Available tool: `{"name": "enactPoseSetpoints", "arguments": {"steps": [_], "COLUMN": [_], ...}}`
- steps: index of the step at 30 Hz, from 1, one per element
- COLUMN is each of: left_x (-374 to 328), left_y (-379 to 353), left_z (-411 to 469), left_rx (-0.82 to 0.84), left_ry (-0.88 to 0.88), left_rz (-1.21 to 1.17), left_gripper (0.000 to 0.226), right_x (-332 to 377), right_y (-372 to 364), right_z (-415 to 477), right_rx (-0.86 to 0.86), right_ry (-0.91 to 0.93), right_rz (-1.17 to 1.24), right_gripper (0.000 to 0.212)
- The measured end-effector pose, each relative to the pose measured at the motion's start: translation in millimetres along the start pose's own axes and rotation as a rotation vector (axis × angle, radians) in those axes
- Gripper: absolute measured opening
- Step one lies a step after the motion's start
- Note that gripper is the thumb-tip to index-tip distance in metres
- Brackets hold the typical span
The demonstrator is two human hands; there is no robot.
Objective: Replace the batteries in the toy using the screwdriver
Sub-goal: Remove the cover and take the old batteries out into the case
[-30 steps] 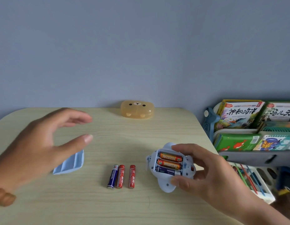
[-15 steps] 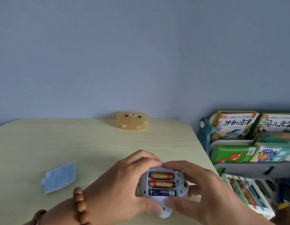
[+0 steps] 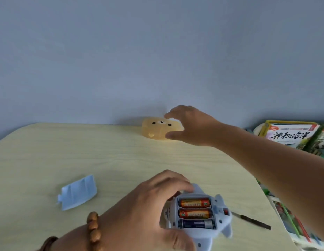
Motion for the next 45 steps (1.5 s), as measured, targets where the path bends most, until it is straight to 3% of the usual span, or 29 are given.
{"name": "enactPoseSetpoints", "arguments": {"steps": [4, 11, 14, 16, 19, 21, 24, 27, 31, 35, 39, 42, 45], "left_x": [7.1, 16.4, 37.1, 66.1, 60.2, 67.7, 85.1, 85.1, 77.3, 66.9, 62.5, 59.3, 63.2], "left_y": [-1.9, -1.3, -9.2, 6.5, 71.1, 91.8, 78.6, 66.2, 65.7, 67.1, 63.0, 59.0, 58.2], "left_z": [-1.2, -2.5, -12.3, 0.8, -1.5, -9.4, 10.9, 15.3, 18.6, 18.4, 20.0, 22.3, 25.9], "left_rx": [-0.034, 0.007, 0.051, -0.01, -0.515, -0.614, -0.354, -0.224, -0.253, -0.303, -0.289, -0.248, -0.255], "left_ry": [-0.01, 0.053, 0.094, 0.233, 0.223, 0.212, 0.324, 0.337, 0.354, 0.368, 0.338, 0.305, 0.275], "left_rz": [0.011, -0.024, -0.085, -0.146, -0.051, -0.112, -0.333, -0.443, -0.435, -0.398, -0.469, -0.522, -0.582], "left_gripper": [0.07, 0.059, 0.076, 0.079, 0.067, 0.088, 0.121, 0.109, 0.084, 0.074, 0.069, 0.07, 0.093], "right_x": [-1.9, -14.1, -12.4, -8.9, -3.2, 3.6, 15.6, 23.5, 26.2, 25.8, 19.5, 15.8, 6.7], "right_y": [-23.7, -28.5, -26.0, -23.3, -11.2, -3.4, 4.0, 5.0, 5.3, 10.0, 18.5, 27.4, 33.0], "right_z": [19.2, 23.5, 14.3, 3.3, -19.2, -33.9, -55.4, -70.6, -82.5, -83.9, -82.6, -82.5, -79.3], "right_rx": [-0.012, -0.11, -0.084, -0.088, -0.138, -0.129, -0.095, -0.082, -0.106, -0.115, -0.146, -0.119, -0.156], "right_ry": [0.012, -0.05, -0.075, -0.059, -0.034, -0.002, 0.069, 0.139, 0.186, 0.205, 0.187, 0.168, 0.105], "right_rz": [-0.036, 0.139, 0.208, 0.241, 0.344, 0.419, 0.444, 0.408, 0.368, 0.381, 0.428, 0.553, 0.593], "right_gripper": [0.059, 0.045, 0.045, 0.046, 0.049, 0.053, 0.057, 0.057, 0.061, 0.065, 0.055, 0.037, 0.034]}}
Point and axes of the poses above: each hand's wrist, its own z-axis towards the middle knuckle, its own y-axis out of the back of the hand, x = y × z, the point moved 8 cm from there along z, towards the middle knuckle, and after that the axes turned 2 degrees about -z, right-handed, at the moved point
